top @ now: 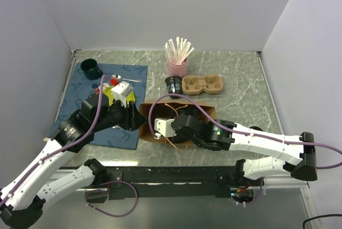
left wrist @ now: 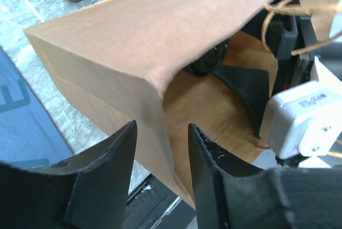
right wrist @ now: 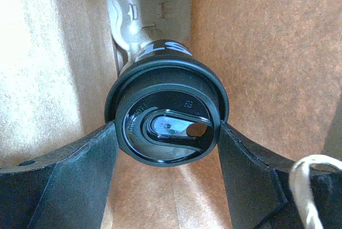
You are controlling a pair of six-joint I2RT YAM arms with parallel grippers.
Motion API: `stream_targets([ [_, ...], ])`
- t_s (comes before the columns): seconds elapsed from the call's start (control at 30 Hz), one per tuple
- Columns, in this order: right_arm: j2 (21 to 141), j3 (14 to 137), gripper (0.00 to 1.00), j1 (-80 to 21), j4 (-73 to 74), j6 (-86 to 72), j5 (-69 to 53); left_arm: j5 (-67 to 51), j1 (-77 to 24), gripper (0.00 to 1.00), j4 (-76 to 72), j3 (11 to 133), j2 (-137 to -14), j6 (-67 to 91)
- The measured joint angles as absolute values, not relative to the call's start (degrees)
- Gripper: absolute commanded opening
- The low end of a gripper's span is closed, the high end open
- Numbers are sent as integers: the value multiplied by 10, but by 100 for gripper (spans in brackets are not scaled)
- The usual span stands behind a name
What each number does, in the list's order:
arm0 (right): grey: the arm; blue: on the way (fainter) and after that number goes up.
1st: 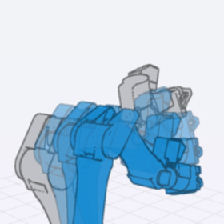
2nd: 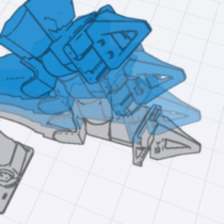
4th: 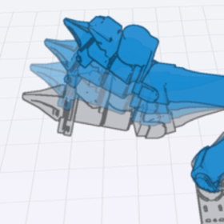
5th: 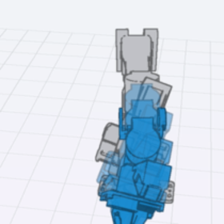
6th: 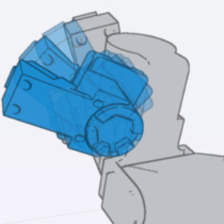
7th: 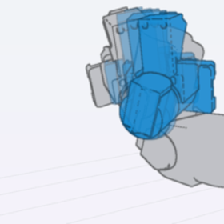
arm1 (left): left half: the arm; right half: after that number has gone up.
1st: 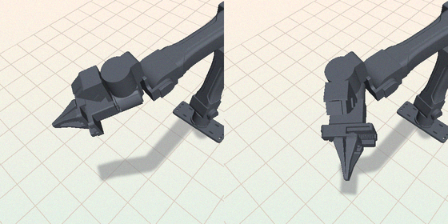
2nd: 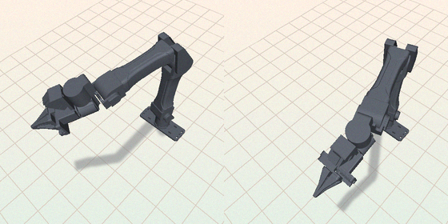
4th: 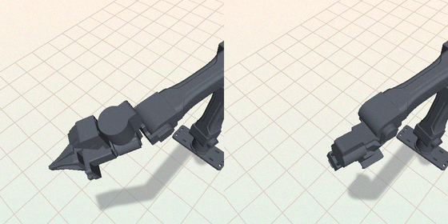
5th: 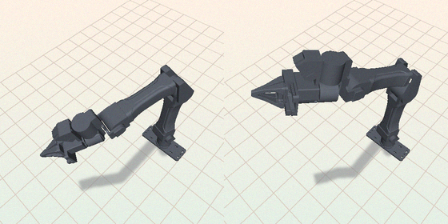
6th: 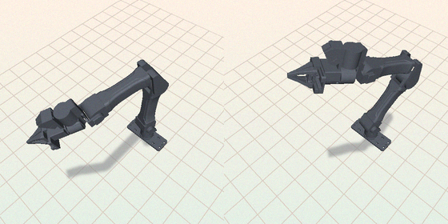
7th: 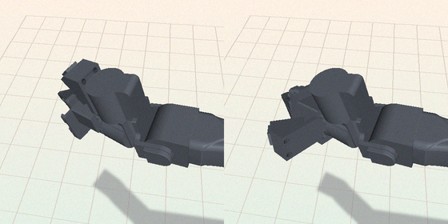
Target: Pack the takeout coffee
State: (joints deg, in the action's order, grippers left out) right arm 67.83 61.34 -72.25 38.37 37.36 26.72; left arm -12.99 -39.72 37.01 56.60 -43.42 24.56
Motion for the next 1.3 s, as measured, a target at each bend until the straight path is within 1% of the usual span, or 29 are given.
stream_targets([
  [0.1,676,613,42,-724,385,371,267,-120,-397,50,375,576,-440,247],
  [0.17,673,613,42,-724,385,369,267,-114,-397,46,377,579,-440,246],
  [0.2,672,613,42,-724,386,366,267,-111,-397,41,377,581,-441,245],
  [0.23,671,613,42,-724,386,363,267,-109,-397,34,379,585,-442,244],
  [0.3,670,613,42,-724,387,357,268,-107,-397,28,379,593,-448,243],
  [0.4,670,613,42,-725,391,352,268,-109,-397,9,377,595,-450,242],
  [0.43,670,613,42,-726,392,350,268,-109,-397,1,378,595,-450,241],
  [0.6,663,596,42,-729,391,362,274,-138,-397,1,375,594,-448,231],
  [0.8,670,589,43,-721,359,420,282,-192,-397,1,358,562,-433,217],
  [1.03,697,588,43,-696,324,456,279,-214,-396,1,344,549,-429,205],
  [1.3,699,588,42,-681,326,477,267,-218,-390,1,345,542,-422,191],
])
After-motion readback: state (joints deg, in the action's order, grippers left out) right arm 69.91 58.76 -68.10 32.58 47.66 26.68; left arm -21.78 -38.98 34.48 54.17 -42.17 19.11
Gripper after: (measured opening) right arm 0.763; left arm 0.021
